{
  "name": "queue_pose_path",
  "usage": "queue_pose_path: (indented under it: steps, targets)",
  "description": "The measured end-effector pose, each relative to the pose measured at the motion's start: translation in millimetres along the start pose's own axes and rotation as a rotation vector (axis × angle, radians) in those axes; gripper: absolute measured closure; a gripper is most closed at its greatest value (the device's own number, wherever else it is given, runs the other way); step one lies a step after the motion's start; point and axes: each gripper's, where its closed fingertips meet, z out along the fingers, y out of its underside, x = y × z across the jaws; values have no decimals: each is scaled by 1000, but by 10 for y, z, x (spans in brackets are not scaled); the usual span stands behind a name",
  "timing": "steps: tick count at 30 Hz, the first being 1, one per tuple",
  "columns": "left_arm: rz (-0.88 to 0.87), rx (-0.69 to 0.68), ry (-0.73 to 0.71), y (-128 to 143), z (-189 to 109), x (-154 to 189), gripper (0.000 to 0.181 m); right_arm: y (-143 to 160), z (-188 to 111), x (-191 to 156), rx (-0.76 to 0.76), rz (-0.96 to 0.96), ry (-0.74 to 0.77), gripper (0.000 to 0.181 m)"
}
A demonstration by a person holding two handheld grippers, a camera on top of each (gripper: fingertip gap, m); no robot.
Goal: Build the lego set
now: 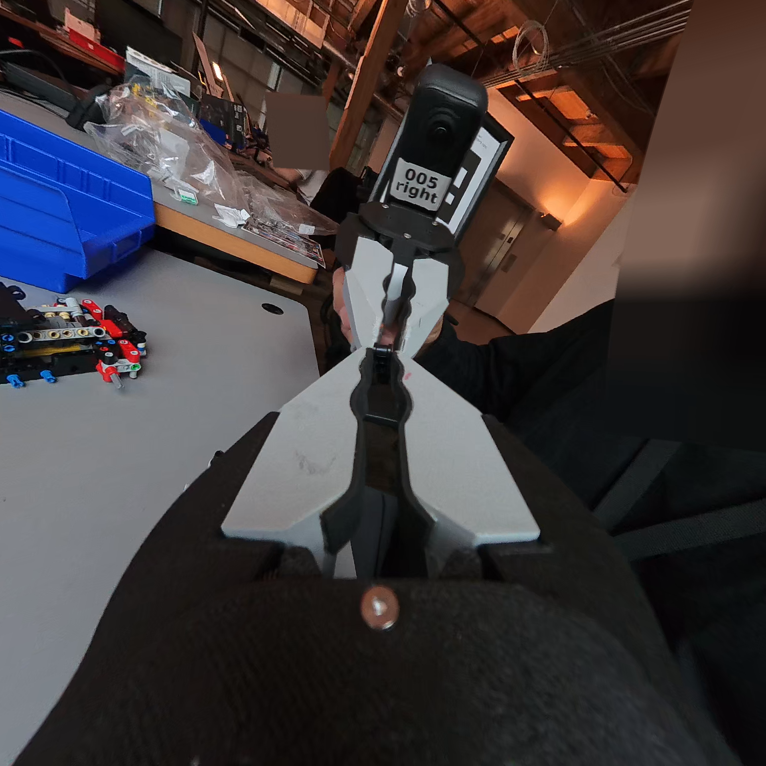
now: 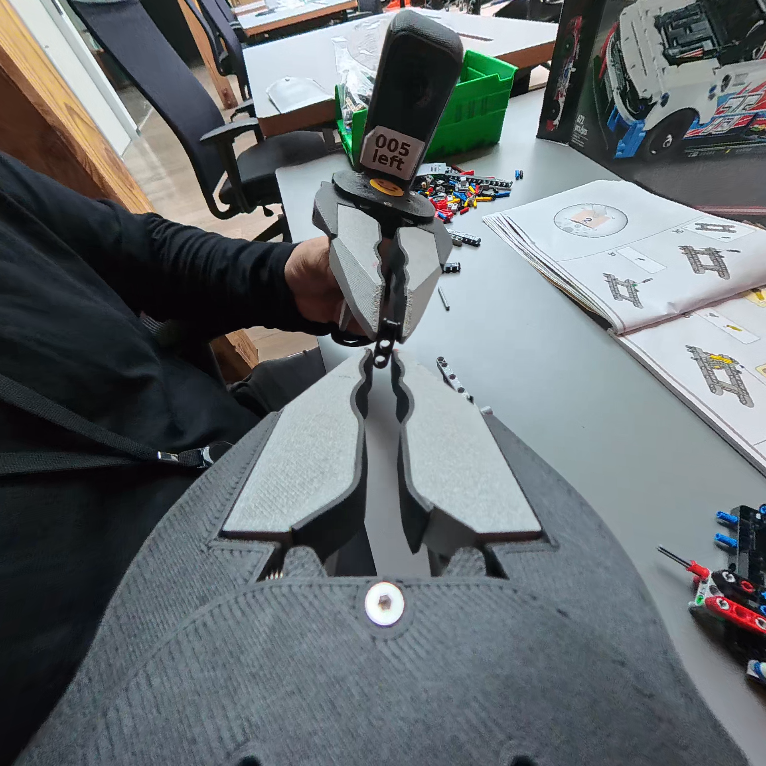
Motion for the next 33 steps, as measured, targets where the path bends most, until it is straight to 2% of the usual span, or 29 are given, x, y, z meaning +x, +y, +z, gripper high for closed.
queue_pose_path:
  steps: [6,13,20,33]
  targets:
    - [-15,11,-8,-12,-10,-30,175,-6,6,32,-4,39,-4,177]
    - [-2,36,-22,-73,-22,-23,175,-79,-6,42,109,144,-96,177]
    - [-8,44,-52,-49,-28,-106,175,-41,18,82,85,113,-53,170]
    - [5,40,-64,-64,-31,-106,176,-25,-36,158,96,133,-49,172]
